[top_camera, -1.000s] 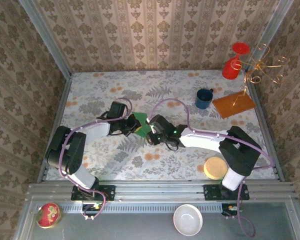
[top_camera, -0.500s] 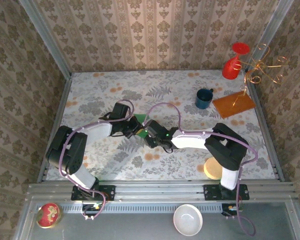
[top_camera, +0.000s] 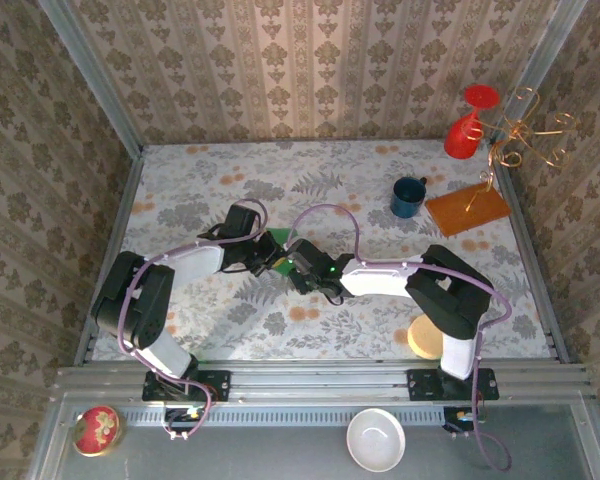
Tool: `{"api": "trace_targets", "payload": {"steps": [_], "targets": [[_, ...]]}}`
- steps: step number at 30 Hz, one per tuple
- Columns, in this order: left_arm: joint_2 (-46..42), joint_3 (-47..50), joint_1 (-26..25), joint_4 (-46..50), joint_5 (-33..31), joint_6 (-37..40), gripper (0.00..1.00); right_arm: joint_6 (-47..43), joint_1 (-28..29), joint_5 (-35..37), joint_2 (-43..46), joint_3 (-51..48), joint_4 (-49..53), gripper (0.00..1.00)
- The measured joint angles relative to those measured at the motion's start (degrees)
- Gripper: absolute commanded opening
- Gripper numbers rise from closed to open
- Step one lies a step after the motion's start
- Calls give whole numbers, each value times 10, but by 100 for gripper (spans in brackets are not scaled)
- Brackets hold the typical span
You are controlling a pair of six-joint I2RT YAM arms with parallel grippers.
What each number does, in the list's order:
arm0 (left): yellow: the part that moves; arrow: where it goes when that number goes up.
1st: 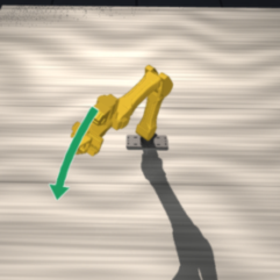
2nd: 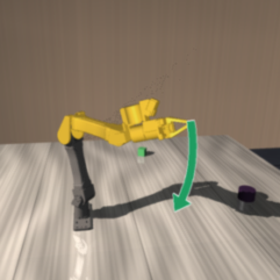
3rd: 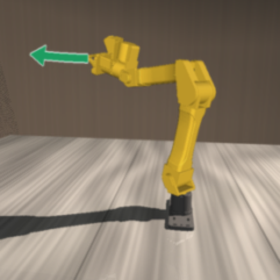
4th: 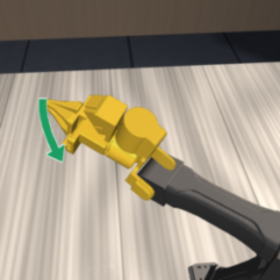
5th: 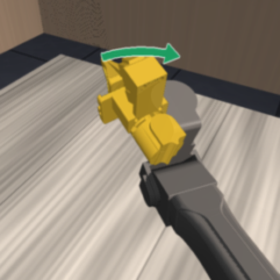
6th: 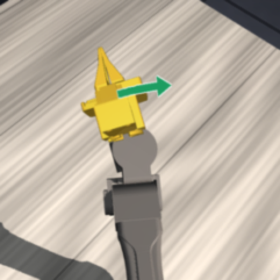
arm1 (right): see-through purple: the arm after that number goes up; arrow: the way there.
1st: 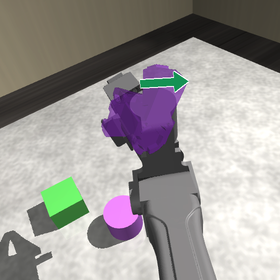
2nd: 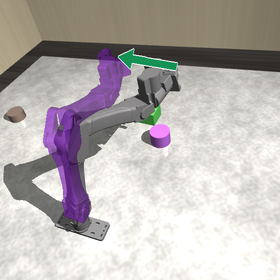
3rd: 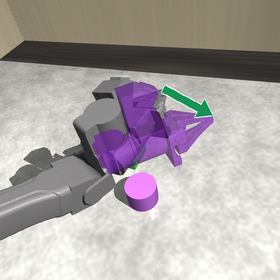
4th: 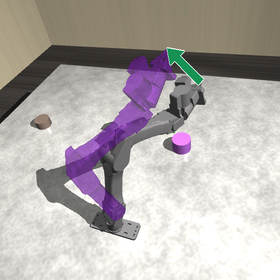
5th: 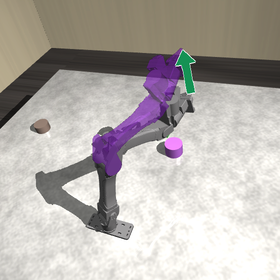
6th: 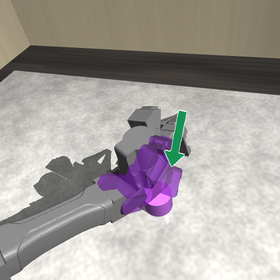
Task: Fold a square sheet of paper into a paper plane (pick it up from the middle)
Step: Fourth fold the wing at the center of the table.
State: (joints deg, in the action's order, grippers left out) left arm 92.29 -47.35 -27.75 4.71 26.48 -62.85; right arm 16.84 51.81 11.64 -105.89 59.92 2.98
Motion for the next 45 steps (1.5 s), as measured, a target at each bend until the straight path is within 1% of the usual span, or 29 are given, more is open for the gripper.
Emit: {"api": "trace_targets", "payload": {"steps": [12, 17, 23, 30, 39, 41, 45], "targets": [[1, 0, 0, 0, 0, 0, 7, -2, 0, 5, 0, -3, 0, 29], [8, -4, 0, 1, 0, 0, 7, -3, 0, 7, 0, -6, 0, 30], [8, -9, 0, 2, 0, 0, 7, -5, 0, 13, 0, -11, 0, 29], [8, -9, 0, 3, 0, 0, 7, -6, 0, 15, 0, -15, 0, 21], [8, -9, 1, 6, 0, 0, 15, -7, 0, 15, 0, -18, 0, 17], [8, -9, 3, 11, 0, 1, 19, -9, 0, 15, 0, -22, 0, 17], [5, -9, 19, 26, -4, 7, 30, -9, 0, 14, 0, -27, 0, 17]]}}
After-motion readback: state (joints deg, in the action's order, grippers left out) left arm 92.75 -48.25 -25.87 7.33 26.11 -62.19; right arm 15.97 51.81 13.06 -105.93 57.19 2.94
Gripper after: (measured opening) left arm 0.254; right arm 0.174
